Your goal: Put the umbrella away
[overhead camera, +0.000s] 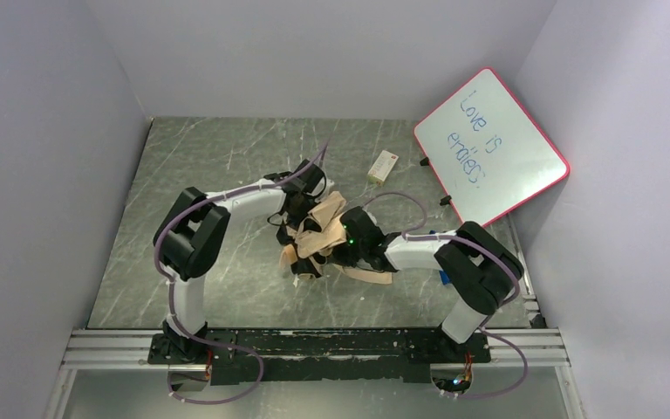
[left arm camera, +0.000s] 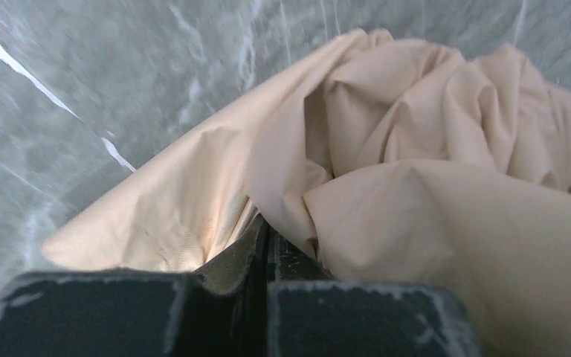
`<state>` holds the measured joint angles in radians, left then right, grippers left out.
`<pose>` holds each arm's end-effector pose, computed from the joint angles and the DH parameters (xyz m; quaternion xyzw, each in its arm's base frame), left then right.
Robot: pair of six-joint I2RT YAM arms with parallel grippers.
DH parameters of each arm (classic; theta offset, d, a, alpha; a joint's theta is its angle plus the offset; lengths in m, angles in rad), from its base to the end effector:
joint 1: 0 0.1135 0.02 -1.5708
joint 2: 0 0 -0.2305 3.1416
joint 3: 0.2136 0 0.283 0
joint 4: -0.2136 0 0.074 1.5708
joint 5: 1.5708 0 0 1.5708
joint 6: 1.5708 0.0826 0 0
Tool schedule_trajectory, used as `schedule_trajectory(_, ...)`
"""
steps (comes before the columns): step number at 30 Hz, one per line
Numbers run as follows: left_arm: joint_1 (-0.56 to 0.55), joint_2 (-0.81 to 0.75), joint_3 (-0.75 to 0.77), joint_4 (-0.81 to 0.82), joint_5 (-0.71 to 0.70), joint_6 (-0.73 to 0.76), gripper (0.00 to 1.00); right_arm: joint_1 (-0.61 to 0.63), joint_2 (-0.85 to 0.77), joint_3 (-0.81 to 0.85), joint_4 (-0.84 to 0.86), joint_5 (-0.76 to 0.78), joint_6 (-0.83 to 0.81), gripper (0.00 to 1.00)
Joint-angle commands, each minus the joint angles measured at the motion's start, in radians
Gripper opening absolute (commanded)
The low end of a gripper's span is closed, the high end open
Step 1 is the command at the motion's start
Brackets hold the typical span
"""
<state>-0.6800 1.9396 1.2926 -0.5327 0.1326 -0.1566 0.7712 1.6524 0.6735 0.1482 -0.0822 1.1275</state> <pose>0.3192 -0.2722 0.0655 0.2657 0.9421 -0.1381 0.1508 0.2450 0.2476 0.0318 0.1505 0.9194 0.3161 0.1792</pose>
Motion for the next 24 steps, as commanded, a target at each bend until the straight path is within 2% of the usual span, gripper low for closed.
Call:
schedule_trajectory(1, -0.035, 0.060, 0.138, -0.018, 0.043, 0.035, 0.05, 0.043, 0.047, 0.040, 0.162, 0.073, 0.046, 0.00)
schedule_trajectory(4, -0.013, 0.068, 0.201, -0.061, -0.036, 0.040, 0.05, 0.043, -0.010, 0.026, 0.111, 0.103, -0.013, 0.00)
schedule_trajectory(7, 0.030, 0.045, 0.221, -0.060, -0.078, 0.033, 0.05, 0.043, -0.093, -0.009, 0.072, 0.060, -0.118, 0.01)
schedule_trajectory(13, 0.126, -0.042, 0.237, -0.042, -0.109, 0.029, 0.22, 0.046, -0.311, -0.116, -0.058, -0.049, -0.258, 0.13)
schedule_trajectory(16, 0.166, -0.108, 0.211, -0.031, -0.131, 0.024, 0.24, 0.048, -0.425, -0.133, -0.179, -0.058, -0.300, 0.18)
schedule_trajectory(21, 0.230, -0.268, 0.102, -0.021, -0.199, -0.018, 0.13, 0.048, -0.580, -0.092, -0.432, 0.122, -0.341, 0.24)
schedule_trajectory(24, 0.235, -0.384, -0.023, 0.008, -0.205, -0.040, 0.11, 0.046, -0.610, -0.040, -0.550, 0.238, -0.368, 0.37)
